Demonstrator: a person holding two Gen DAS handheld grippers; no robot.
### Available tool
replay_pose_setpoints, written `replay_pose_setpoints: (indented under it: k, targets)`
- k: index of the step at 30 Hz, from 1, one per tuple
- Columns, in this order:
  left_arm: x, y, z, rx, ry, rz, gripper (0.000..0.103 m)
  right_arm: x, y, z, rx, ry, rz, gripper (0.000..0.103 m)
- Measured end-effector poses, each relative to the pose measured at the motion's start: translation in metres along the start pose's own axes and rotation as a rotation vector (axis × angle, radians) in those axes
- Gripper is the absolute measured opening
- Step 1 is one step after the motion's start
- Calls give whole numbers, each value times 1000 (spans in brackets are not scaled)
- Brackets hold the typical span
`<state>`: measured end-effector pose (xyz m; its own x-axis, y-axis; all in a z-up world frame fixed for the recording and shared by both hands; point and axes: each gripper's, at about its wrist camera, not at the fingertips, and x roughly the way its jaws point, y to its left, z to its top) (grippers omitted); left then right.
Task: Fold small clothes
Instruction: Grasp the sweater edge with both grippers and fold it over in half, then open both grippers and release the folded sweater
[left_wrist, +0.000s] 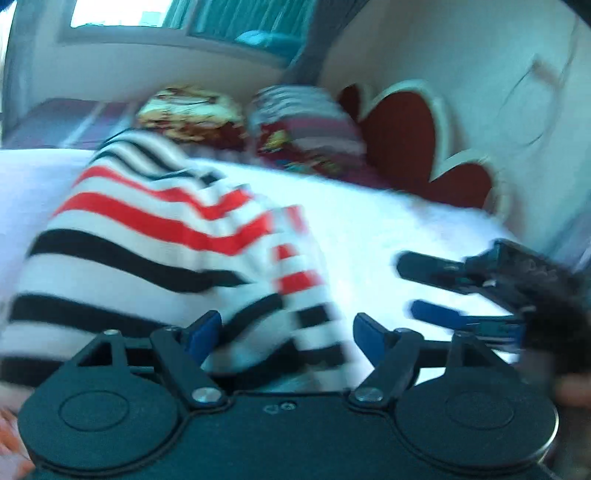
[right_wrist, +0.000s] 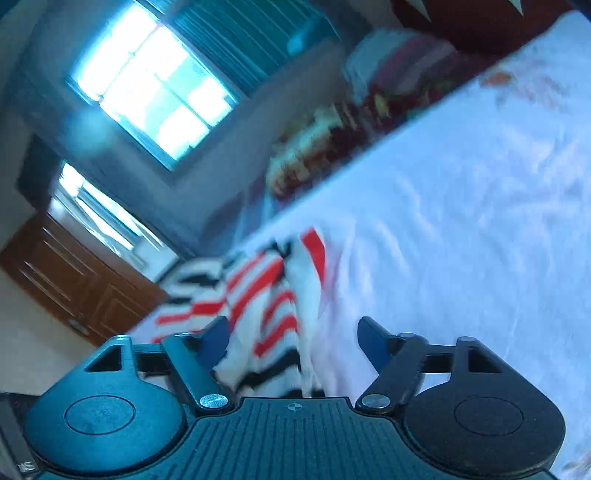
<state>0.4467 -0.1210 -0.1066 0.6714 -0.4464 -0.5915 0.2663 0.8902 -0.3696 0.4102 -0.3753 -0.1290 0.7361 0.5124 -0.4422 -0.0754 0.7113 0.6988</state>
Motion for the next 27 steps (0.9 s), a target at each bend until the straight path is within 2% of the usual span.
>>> replay_pose_setpoints:
  k: [1, 3, 6, 9, 12, 14, 16, 17, 19, 21, 24, 27]
  targets:
    - [-15, 0, 2, -13, -31, -16, 75, -1, 1, 2, 3, 12, 17, 75]
    - [-44, -4, -1, -10, -92, 13, 75, -2, 7, 4, 12, 36, 60, 75]
    - [-82, 20, 6, -32, -180, 131, 77, 7, 20, 2, 16, 112, 108, 75]
    - [-83, 61, 18, -95, -140, 245, 75, 29, 31, -8, 53, 184, 149, 75]
    - [-75, 93, 16, -162, -101, 302, 73, 51, 29, -20, 107, 251, 163, 75]
    - [-71, 102, 13, -172, -101, 312, 72, 65, 29, -25, 120, 291, 160, 75]
    - [-61, 108, 9, -185, -66, 321, 72, 74, 31, -29, 110, 301, 163, 73]
    - [-58, 111, 6, -187, -53, 315, 72, 78, 35, -30, 88, 297, 155, 67]
    - [-56, 116, -2, -188, -34, 314, 72, 85, 45, -30, 26, 295, 89, 48]
    - [-61, 118, 0, -201, -55, 295, 72, 89, 57, -29, -71, 284, 29, 33]
    - [-71, 128, 5, -230, -133, 260, 70, 82, 80, -34, -263, 252, -14, 27]
    - [-55, 132, 11, -210, -66, 274, 67, 69, 97, -41, -418, 218, -46, 25]
